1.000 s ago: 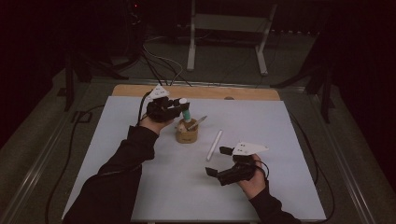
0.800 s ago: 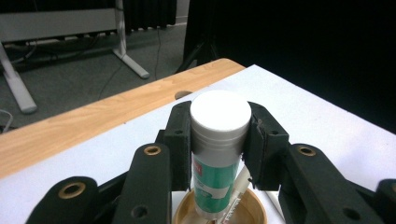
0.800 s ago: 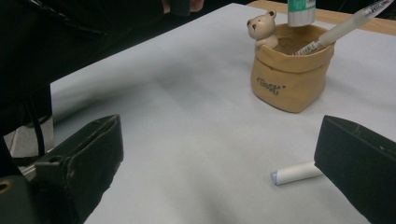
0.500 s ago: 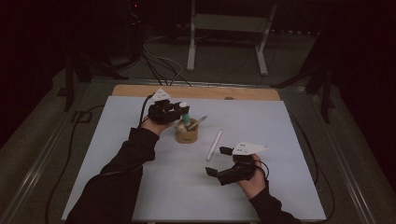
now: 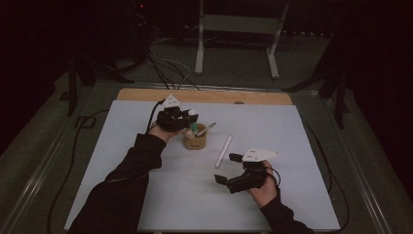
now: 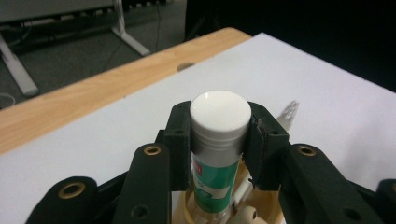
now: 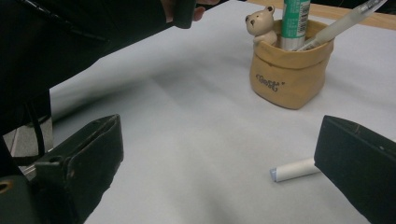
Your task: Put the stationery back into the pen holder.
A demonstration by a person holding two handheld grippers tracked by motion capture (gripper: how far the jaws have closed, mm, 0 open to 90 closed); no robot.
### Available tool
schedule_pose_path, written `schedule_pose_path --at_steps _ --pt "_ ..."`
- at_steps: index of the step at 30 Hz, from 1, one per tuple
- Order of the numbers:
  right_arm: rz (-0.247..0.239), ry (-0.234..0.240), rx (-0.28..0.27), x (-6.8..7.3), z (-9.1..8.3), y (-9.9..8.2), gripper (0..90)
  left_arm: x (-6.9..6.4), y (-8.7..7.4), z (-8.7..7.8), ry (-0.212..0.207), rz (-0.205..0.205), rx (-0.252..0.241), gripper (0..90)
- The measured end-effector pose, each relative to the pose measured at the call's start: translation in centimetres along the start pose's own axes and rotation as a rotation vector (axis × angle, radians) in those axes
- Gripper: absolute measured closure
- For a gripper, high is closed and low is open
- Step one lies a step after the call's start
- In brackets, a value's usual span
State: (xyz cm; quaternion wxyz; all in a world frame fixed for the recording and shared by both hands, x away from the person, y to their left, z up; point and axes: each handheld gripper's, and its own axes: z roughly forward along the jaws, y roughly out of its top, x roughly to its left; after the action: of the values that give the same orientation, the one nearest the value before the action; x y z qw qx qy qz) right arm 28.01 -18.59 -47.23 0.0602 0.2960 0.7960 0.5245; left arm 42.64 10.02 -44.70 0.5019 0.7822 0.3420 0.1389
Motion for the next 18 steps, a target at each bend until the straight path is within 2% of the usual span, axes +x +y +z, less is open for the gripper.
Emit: schedule_pose_path --at_steps 4,8,11,12,13,16,18 --pt "0.002 0.001 0.003 -0.05 0.04 0.0 1.2 0.02 0.14 0.02 0.003 -0.012 0.009 65.7" --pt "0.003 0.001 0.005 -0.07 0.06 -0.01 1.2 -0.05 0.18 0.05 0.005 -0.005 0.012 65.6" --pt "0.009 0.0 0.002 -0.15 0.02 -0.02 1.2 -0.38 0.23 0.09 0.026 0.03 0.022 65.8" --pt "0.009 0.0 0.002 -0.15 0.02 -0.02 1.2 -0.38 0.23 0.09 0.026 0.03 0.022 65.9" --pt "0.009 0.0 0.002 -0.17 0.0 -0.03 1.2 -0.73 0.21 0.26 0.044 0.071 0.052 65.9" --pt "0.013 0.003 0.004 -0.21 0.03 -0.06 1.2 -0.85 0.26 0.38 0.047 0.075 0.06 65.8" --pt "0.012 0.002 0.005 -0.21 0.05 -0.06 1.2 -0.54 0.33 0.44 0.03 0.042 0.077 65.0"
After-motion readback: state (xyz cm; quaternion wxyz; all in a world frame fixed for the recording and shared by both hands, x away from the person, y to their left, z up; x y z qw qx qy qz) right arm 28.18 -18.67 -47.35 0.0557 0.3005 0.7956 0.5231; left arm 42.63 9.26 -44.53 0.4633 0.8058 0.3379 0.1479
